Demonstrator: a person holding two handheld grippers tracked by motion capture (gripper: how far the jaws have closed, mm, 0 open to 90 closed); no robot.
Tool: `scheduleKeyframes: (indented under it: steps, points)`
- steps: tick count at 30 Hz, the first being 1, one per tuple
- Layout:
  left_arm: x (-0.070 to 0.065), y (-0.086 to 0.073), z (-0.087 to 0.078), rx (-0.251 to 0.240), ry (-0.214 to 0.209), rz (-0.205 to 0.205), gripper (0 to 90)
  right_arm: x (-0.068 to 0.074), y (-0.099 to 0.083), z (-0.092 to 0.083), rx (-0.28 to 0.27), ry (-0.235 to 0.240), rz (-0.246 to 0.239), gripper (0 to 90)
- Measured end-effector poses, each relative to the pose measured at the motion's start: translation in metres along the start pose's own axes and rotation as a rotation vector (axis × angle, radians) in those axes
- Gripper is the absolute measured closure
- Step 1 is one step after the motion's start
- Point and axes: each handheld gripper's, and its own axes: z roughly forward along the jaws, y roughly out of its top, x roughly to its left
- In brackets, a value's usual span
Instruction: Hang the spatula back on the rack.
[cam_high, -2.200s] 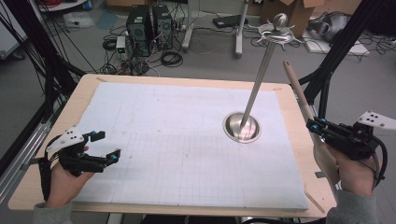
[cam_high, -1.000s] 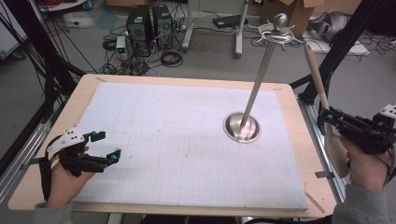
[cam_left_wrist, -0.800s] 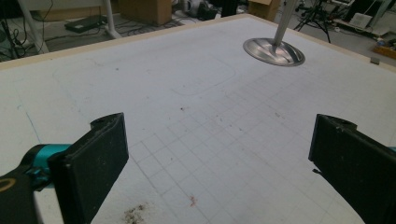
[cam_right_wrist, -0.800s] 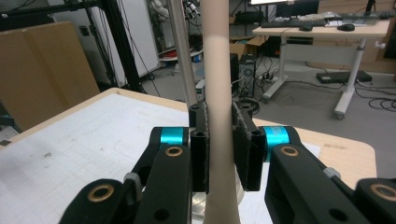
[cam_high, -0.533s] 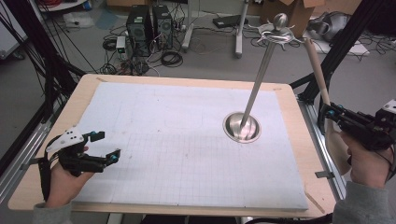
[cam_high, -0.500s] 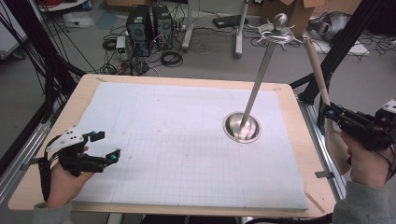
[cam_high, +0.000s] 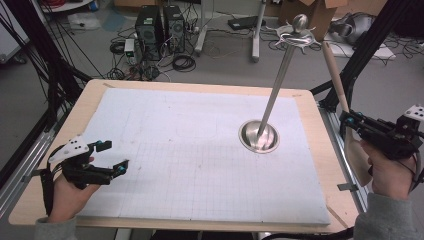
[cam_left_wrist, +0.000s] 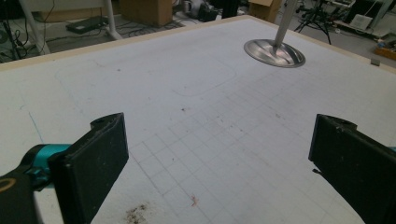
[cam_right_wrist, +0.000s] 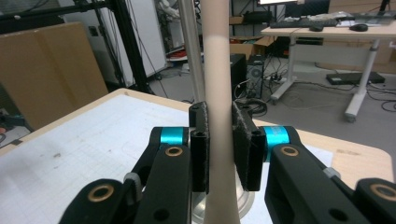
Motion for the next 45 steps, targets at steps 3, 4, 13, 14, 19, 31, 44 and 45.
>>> scheduleKeyframes:
  steps: [3,4,13,14,19,31,44,45]
  points:
    - [0.0,0.0,0.0,-0.002,0.003,-0.002,5.2,0.0,-0.001,0.002,0.001,0.005,0.003,78.8]
    - [0.0,0.0,0.0,-0.003,0.004,-0.003,5.2,0.0,-0.001,0.002,0.0,0.004,0.005,78.8]
    - [0.001,0.0,0.0,0.0,0.003,0.0,5.2,0.0,-0.005,0.009,0.011,0.008,0.01,78.8]
    - [0.001,0.0,0.0,-0.001,0.003,0.0,5.2,0.001,-0.005,0.01,0.014,0.008,0.009,78.8]
    - [0.0,-0.001,-0.001,-0.003,0.004,-0.007,5.2,0.001,-0.008,0.014,0.02,0.009,0.011,78.9]
    - [-0.001,-0.001,0.0,-0.001,-0.002,-0.004,5.2,0.002,-0.011,0.026,0.051,0.005,-0.003,78.9]
    - [-0.001,-0.001,-0.001,0.003,0.001,-0.003,5.2,0.006,-0.012,0.039,0.085,-0.01,-0.015,78.9]
    - [-0.001,-0.001,-0.001,0.004,0.002,-0.002,5.2,0.006,-0.013,0.041,0.084,-0.011,-0.018,78.9]
